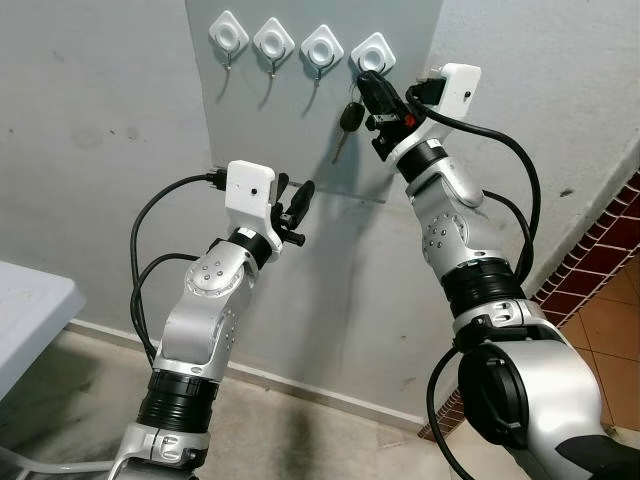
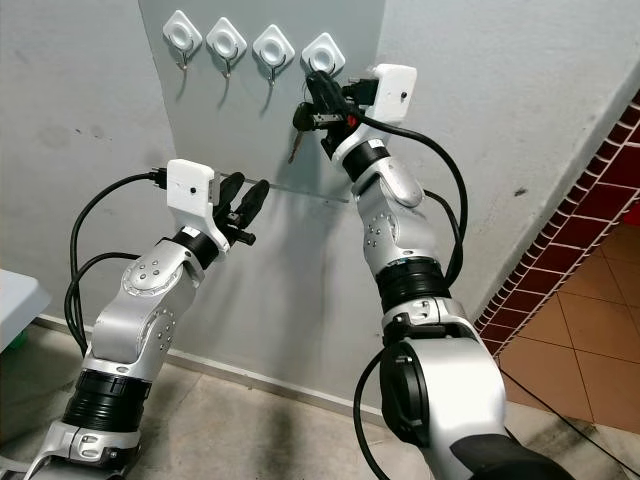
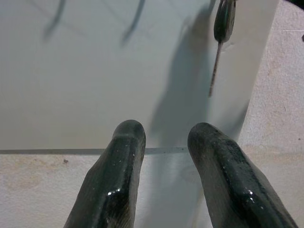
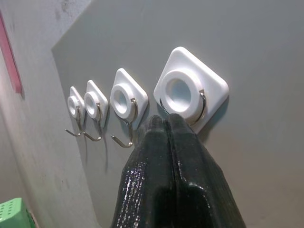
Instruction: Hang keys on a hook
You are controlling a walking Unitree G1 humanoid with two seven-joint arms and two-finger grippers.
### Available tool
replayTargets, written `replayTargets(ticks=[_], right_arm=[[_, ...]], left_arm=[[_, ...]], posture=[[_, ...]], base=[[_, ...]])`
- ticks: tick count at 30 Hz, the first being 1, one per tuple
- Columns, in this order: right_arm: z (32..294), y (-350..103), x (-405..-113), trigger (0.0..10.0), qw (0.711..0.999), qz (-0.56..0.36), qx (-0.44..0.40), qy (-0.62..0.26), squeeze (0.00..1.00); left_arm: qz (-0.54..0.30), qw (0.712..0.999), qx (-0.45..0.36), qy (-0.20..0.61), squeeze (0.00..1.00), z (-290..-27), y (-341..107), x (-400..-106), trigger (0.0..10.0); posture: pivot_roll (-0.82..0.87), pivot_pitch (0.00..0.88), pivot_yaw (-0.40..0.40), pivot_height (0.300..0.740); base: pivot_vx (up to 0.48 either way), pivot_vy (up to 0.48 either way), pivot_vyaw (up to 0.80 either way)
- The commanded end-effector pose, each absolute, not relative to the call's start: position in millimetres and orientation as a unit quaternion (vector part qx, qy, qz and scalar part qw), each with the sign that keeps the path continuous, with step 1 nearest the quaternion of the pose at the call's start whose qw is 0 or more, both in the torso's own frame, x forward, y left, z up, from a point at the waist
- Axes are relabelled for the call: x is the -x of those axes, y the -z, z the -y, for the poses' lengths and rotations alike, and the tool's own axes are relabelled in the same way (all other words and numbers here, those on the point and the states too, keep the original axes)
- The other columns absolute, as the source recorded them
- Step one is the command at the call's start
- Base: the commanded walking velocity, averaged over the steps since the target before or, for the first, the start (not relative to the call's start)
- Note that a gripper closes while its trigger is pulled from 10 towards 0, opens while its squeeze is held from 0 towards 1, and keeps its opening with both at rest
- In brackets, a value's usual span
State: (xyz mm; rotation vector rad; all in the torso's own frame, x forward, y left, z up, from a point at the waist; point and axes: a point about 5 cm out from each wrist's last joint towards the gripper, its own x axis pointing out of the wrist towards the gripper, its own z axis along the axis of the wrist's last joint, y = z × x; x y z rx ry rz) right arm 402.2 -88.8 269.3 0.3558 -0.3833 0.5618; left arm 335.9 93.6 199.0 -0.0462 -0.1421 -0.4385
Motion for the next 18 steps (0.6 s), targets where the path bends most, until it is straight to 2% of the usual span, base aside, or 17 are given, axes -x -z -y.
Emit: replayTargets(ticks=[1,18], right_arm=[[92,-282,-404,10.0,0.924,0.205,-0.183,-0.267,0.0],[110,-275,-413,10.0,0.925,0.179,-0.256,-0.216,0.0]], left_arm=[[0.074,0.974,0.022,0.214,0.0,-94,-202,-335,10.0],[0.072,0.974,0.024,0.214,0.0,-94,-201,-334,10.0]], posture=[[0.13,0.0,-0.04,0.74],[0.12,0.0,-0.037,0.74]], base=[[0.0,0.0,0.0],[0.0,0.0,0.0]])
